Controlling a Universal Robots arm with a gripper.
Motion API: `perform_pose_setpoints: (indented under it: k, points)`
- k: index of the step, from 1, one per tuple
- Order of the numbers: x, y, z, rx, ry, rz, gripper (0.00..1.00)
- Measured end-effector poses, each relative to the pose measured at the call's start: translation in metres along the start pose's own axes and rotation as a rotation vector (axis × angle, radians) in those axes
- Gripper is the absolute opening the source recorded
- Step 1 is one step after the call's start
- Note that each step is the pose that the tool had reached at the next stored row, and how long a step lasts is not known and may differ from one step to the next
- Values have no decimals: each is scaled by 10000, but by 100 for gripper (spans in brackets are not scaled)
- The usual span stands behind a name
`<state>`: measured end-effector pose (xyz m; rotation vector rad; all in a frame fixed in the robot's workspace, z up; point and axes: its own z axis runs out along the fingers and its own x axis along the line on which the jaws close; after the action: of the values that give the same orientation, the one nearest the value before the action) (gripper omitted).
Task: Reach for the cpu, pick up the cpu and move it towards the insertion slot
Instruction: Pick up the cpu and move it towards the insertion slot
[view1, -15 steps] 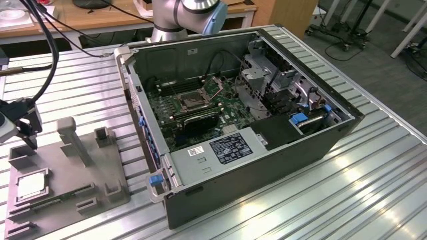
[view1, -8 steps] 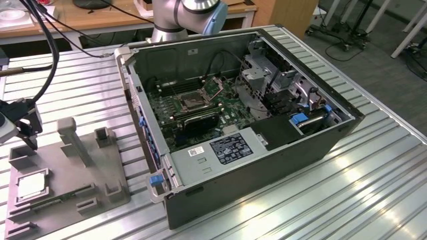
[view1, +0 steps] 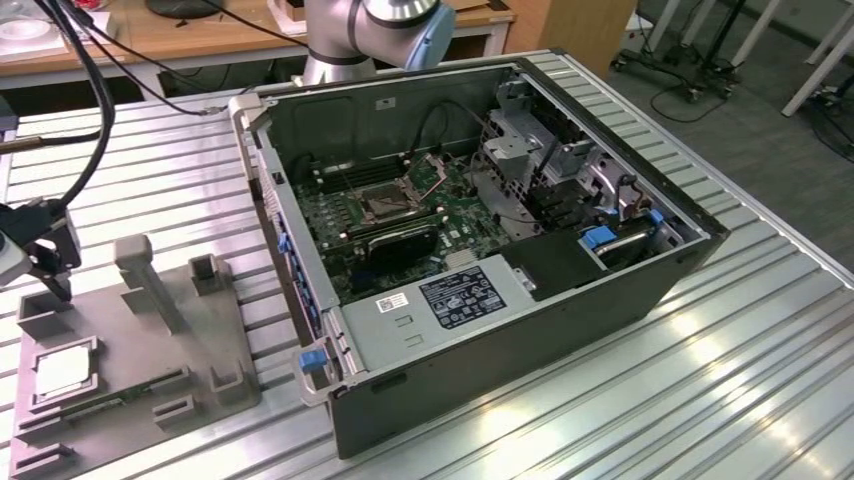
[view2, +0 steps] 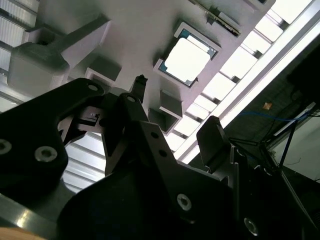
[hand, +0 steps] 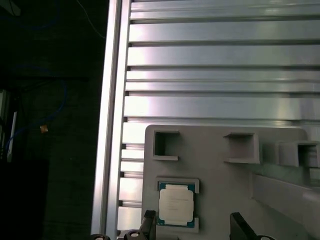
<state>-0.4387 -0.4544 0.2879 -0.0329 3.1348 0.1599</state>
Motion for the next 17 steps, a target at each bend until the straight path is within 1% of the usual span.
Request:
perform_pose_setpoints:
  k: [3, 9, 12, 15, 16, 17]
  points:
    - [29, 0, 6, 0, 0, 0, 68]
    - [32, 0, 7, -3, 0, 0, 68]
    - [36, -2, 25, -31, -2, 0, 68]
    - [46, -5, 56, -33, -3, 0, 68]
    - [52, -7, 70, -32, -2, 0, 69]
    - [56, -9, 83, -32, -1, -3, 75]
